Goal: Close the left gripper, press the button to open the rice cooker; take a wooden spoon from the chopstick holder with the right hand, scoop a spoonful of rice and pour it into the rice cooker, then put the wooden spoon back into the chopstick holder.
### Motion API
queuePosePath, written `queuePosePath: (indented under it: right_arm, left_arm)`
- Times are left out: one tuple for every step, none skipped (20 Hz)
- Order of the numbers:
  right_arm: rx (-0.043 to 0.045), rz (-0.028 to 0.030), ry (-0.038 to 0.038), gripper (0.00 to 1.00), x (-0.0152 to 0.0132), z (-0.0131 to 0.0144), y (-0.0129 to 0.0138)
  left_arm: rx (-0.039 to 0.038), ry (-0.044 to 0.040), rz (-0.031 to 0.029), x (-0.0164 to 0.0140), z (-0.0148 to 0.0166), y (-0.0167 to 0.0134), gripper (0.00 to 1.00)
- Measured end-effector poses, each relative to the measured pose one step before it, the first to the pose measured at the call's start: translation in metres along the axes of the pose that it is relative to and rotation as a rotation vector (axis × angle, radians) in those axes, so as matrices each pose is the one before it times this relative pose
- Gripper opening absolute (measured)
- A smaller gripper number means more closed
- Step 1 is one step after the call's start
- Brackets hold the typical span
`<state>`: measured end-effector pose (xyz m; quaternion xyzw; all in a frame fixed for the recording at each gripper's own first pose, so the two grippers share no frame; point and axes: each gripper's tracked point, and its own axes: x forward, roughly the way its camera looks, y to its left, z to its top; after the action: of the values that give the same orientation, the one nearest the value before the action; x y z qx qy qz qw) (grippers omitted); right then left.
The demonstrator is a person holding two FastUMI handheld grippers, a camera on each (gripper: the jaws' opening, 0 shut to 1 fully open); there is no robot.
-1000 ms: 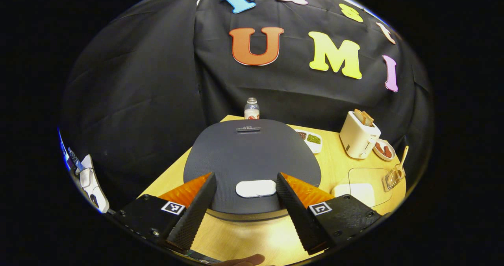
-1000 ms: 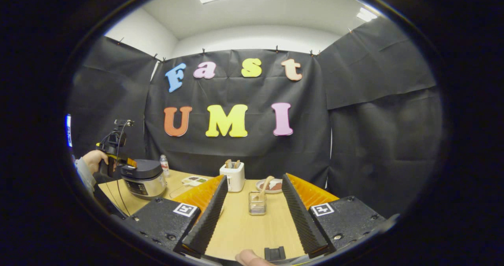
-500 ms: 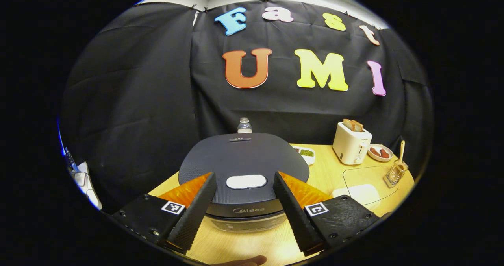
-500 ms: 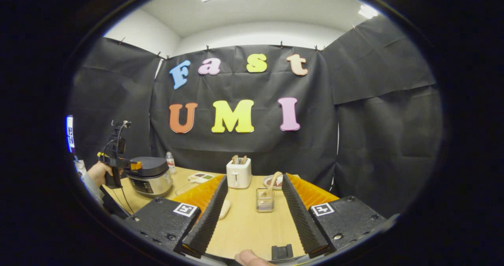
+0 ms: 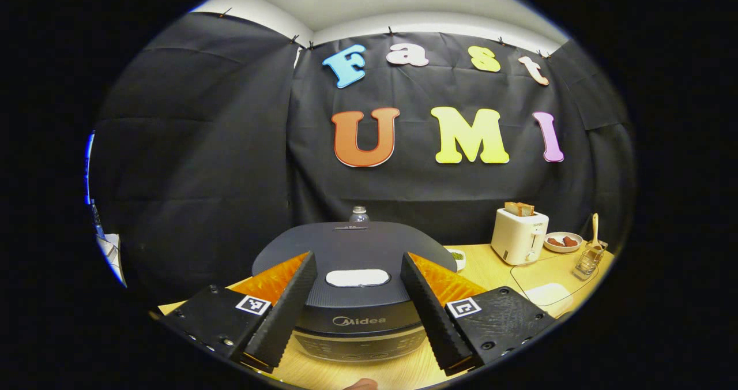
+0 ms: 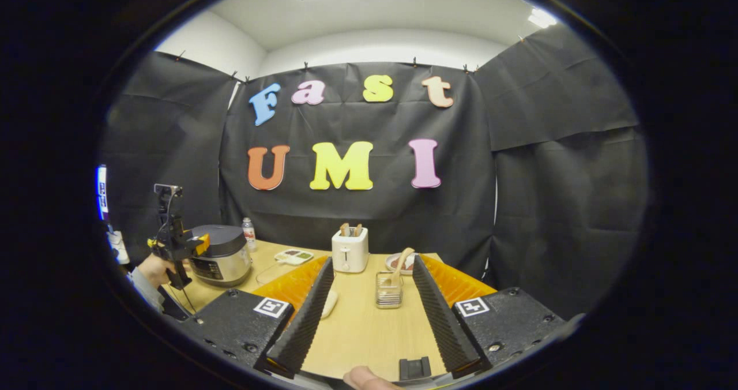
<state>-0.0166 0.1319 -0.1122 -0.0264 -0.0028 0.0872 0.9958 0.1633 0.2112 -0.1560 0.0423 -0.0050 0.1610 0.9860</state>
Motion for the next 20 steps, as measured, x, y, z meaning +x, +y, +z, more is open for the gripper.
queuePosePath:
  right_arm:
    - [0.00148,-0.0016,0.00286,0.87,0.00145,-0.00185,-0.00171]
    - [0.00083,-0.00283,0.00223,0.87,0.0006,-0.00011,-0.00093]
    - [0.00151,-0.0027,0.00112,0.87,0.00048,-0.00071,-0.00145]
    - [0.00151,-0.00148,0.00069,0.87,0.00033,-0.00028,-0.00098]
    - [-0.00112,-0.00252,0.00241,0.87,0.00136,-0.00074,-0.00069]
    - [-0.00072,-0.00475,0.00125,0.87,0.0001,-0.00003,-0.00173]
    - [0.00099,-0.0047,0.00067,0.87,0.00023,-0.00085,-0.00241]
    - [0.00271,-0.00515,-0.00048,0.87,0.0006,-0.00018,-0.00135]
    - [0.00316,-0.00379,0.0008,0.87,0.00139,0.00034,-0.00107]
    - [0.00316,-0.00144,0.00324,0.87,-0.00034,-0.00052,-0.00046]
    - [0.00249,-0.00045,0.00286,0.87,0.0012,-0.00187,-0.00019]
    - [0.00207,-0.00174,0.00202,0.87,0.00004,-0.00038,0.00006]
    - [0.00025,-0.00288,0.00114,0.87,0.00059,-0.00065,-0.00023]
    - [-0.00006,-0.00621,-0.00148,0.87,-0.00053,0.00007,-0.00214]
    - [-0.00083,-0.00554,-0.0018,0.87,0.00002,0.00042,-0.0019]
    - [-0.00214,-0.00408,-0.00148,0.9,-0.00097,0.00037,-0.00143]
    - [-0.00195,-0.00153,-0.00037,0.87,0.00036,0.00019,0.00076]
    - [-0.00119,-0.00011,-0.00038,0.9,-0.00046,0.00078,-0.00019]
    - [-0.00133,-0.00055,0.00006,0.87,0.00016,0.0,-0.00066]
    - [-0.00185,-0.00109,0.00124,0.87,-0.00066,0.00014,-0.0007]
  left_arm:
    - [0.00039,-0.00188,0.01284,-0.00081,0.00021,-0.00027,0.96]
    - [0.01091,-0.00595,0.01403,-0.00056,0.00177,0.00106,0.96]
    - [0.00114,0.00021,0.01476,-0.00178,0.00016,0.00187,0.96]
    - [-0.0004,0.00145,0.00102,-0.00408,0.00068,-0.00022,0.96]
    - [0.00553,0.01465,0.00353,-0.00409,-0.00114,-0.00108,0.97]
    - [0.00128,0.0167,0.00902,-0.00593,-0.00033,0.00141,0.97]
    - [-0.00112,0.02354,0.0067,-0.00469,0.00102,0.00101,0.97]
    - [0.00088,0.0238,-0.00015,-0.00887,-0.00081,-0.00024,0.97]
    - [0.00045,0.01384,-0.00132,-0.00777,0.00135,-0.00214,0.96]
    - [-0.00196,0.01628,-0.00949,-0.00852,0.00115,-0.00319,0.96]
    - [-0.0051,0.01404,-0.01416,-0.00884,0.00172,-0.00562,0.95]
    - [-0.00139,0.0073,-0.01809,-0.01067,0.00236,-0.00674,0.95]
    - [0.00072,0.00217,-0.01633,-0.00982,0.00296,-0.00673,0.95]
    - [0.00508,-0.00055,-0.01393,-0.00965,0.00267,-0.00595,0.95]
    - [0.00531,-0.00658,-0.01045,-0.0108,0.00438,-0.00487,0.95]
    - [-0.00161,-0.00747,-0.00824,-0.01119,0.0051,-0.00456,0.95]
    - [-0.0065,-0.01296,-0.00854,-0.01133,0.00813,-0.00449,0.95]
    - [-0.00948,-0.01285,-0.01134,-0.0099,0.00729,-0.00509,0.95]
    - [-0.01158,-0.00833,-0.00925,-0.01198,0.00367,-0.00525,0.95]
    - [-0.00569,-0.01026,-0.01231,-0.01091,0.00564,-0.00527,0.95]
